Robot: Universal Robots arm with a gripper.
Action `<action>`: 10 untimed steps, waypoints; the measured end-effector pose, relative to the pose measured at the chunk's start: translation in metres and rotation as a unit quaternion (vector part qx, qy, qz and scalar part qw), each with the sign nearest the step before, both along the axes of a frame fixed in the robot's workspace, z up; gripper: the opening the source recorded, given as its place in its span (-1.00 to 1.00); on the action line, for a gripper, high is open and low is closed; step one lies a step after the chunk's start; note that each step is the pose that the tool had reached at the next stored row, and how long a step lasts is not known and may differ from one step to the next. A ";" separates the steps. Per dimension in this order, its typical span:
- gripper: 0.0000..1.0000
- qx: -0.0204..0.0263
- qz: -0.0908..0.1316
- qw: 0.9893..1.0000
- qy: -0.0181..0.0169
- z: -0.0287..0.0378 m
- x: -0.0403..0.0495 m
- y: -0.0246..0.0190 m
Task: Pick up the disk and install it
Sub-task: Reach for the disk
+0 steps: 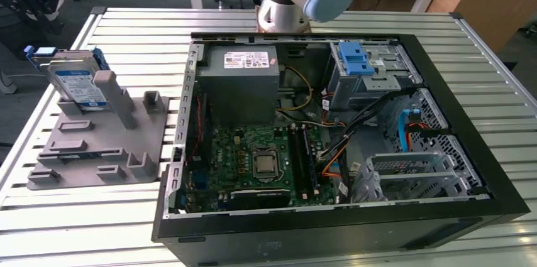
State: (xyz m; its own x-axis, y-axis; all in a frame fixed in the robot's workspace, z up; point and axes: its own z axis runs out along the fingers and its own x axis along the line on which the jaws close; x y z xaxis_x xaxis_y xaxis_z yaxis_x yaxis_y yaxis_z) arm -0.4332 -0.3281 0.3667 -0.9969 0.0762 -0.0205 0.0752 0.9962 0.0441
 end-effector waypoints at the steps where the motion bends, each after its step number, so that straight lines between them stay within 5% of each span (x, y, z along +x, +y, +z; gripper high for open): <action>1: -0.79 0.000 0.000 1.000 0.000 0.0000 -0.0008 -0.0010; 5: -0.79 0.000 0.000 1.000 0.000 -0.0003 -0.0036 -0.0060; 10: -0.79 0.000 0.000 1.000 0.000 -0.0003 -0.0048 -0.0065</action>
State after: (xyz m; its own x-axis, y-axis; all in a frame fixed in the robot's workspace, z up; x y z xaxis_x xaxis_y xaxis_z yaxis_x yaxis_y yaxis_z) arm -0.4380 -0.3347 0.3664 -0.9969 0.0762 -0.0205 0.0752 0.9962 0.0440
